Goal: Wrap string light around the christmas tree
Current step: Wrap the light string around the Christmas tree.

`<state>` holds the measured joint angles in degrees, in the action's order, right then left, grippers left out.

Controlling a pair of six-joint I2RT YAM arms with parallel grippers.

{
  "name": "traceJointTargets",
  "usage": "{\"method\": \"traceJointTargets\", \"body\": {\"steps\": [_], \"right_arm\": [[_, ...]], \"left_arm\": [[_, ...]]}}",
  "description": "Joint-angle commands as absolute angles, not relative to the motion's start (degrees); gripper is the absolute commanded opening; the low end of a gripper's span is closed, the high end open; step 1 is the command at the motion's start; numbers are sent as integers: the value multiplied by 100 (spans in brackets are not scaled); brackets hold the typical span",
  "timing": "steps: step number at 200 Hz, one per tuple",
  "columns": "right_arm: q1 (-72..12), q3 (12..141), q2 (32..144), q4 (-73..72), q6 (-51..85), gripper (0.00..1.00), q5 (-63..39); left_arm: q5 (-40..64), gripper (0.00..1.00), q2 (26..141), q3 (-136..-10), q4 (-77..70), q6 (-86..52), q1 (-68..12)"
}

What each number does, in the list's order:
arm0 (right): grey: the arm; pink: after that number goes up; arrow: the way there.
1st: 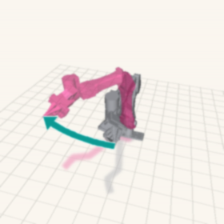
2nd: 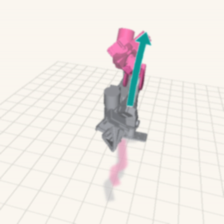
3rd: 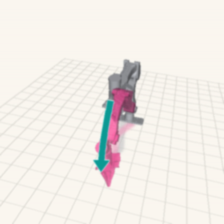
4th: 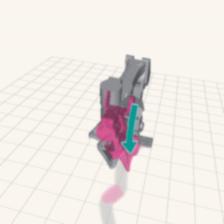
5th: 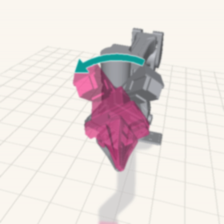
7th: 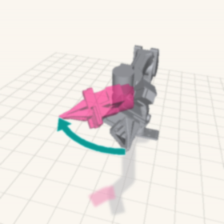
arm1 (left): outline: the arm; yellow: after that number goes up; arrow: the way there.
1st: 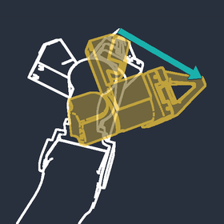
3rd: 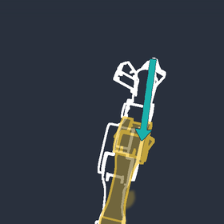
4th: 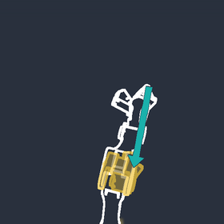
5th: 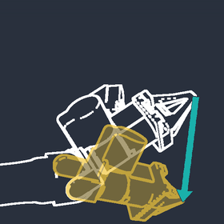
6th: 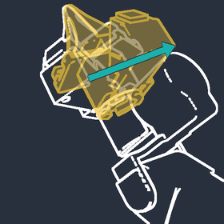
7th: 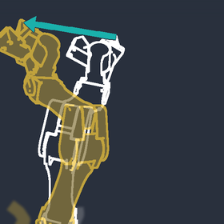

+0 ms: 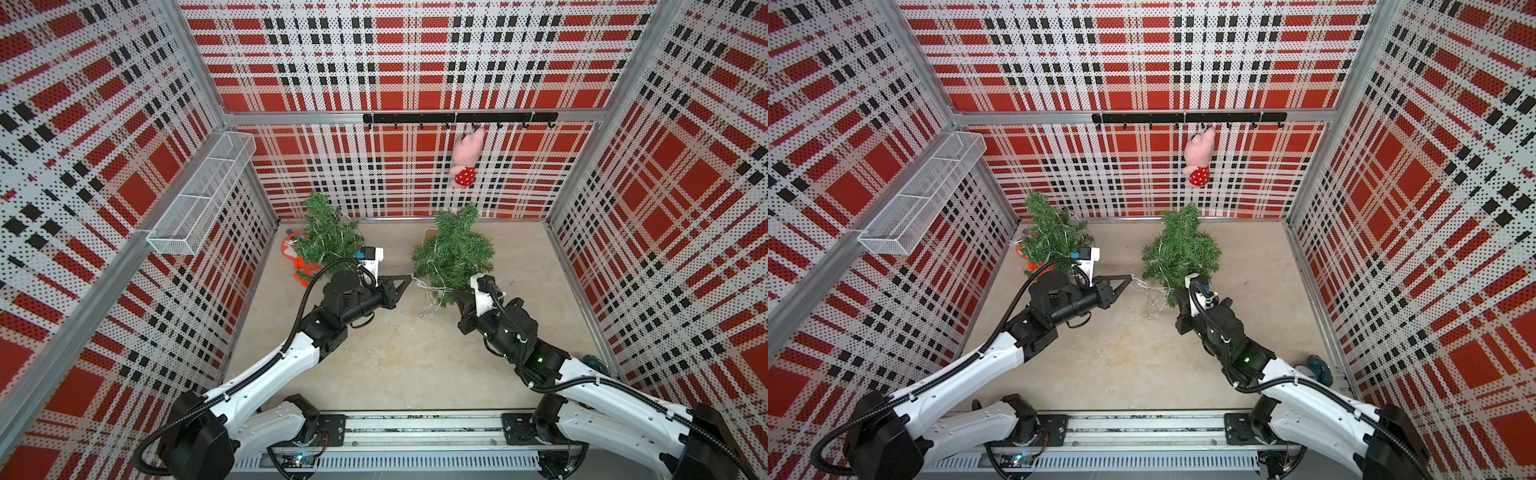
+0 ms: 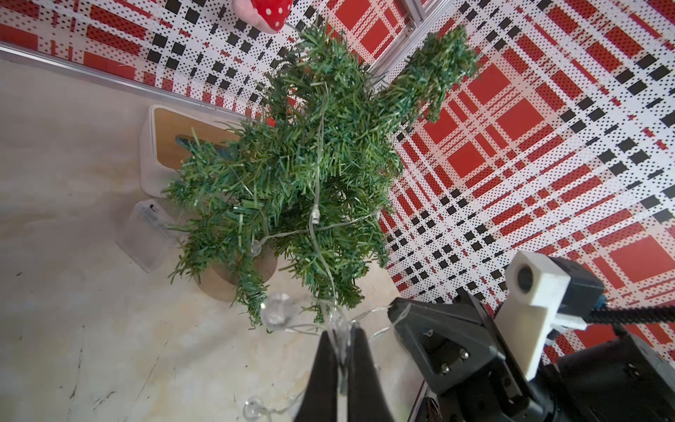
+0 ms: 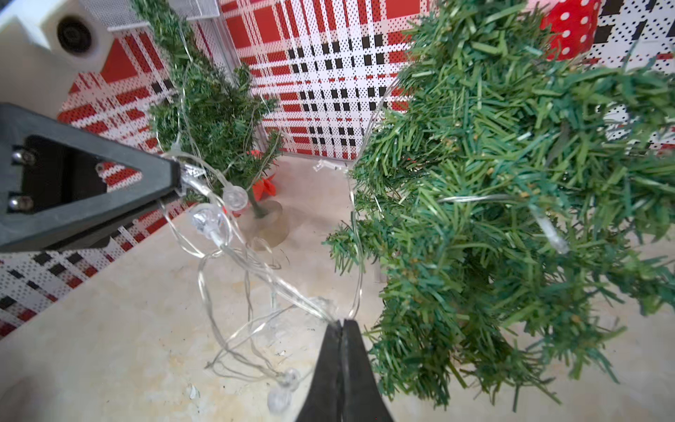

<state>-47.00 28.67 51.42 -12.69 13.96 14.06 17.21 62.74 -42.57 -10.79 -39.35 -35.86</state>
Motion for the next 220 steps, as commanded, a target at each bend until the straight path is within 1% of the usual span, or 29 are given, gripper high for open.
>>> {"method": "traceJointTargets", "body": {"steps": [1,15,25,48,55,87,105,134,160,172,177,195,210,220], "right_arm": [[-4779,3180,5297,-602,554,9,1266],[-4816,3326,5318,-397,101,23,1214],[-4816,3345,5233,-374,-111,30,1224],[-4816,3240,5014,-473,-692,41,1213],[-4817,3210,4995,-512,-833,44,1000],[-4816,3256,5184,-858,-1075,52,674],[-4816,3426,5466,-907,-1117,53,619],[-4816,3360,5679,-1362,-580,57,351],[-4816,3149,5826,-1976,-365,53,737],[-4816,3160,5929,-2242,-297,46,592],[-4824,3225,5984,-2268,-271,43,435],[-4894,3445,6086,-2112,-157,21,218],[-4900,3495,5881,-1760,-86,13,246],[-4896,3428,5568,-1584,-13,10,392]], "left_arm": [[1714,0,6370,-4391,-1048,-3780,-3746],[1787,0,6428,-4442,-1027,-3737,-3847],[1819,0,6434,-4447,-997,-3727,-3858],[1914,0,6328,-4456,-975,-3708,-3884],[1952,0,6298,-4454,-991,-3712,-3905],[1992,0,6321,-4483,-1000,-3718,-4098],[2004,0,6340,-4547,-985,-3721,-4195],[1987,0,6225,-4666,-984,-3720,-4353],[1991,0,6183,-4676,-998,-3702,-4421],[1986,0,6196,-4680,-984,-3700,-4421],[1989,0,6205,-4689,-977,-3685,-4421],[1851,0,6206,-4862,-658,-3504,-4393],[1454,0,6020,-5012,-243,-3281,-4244],[1226,0,5827,-5077,-125,-3210,-4058]]}}
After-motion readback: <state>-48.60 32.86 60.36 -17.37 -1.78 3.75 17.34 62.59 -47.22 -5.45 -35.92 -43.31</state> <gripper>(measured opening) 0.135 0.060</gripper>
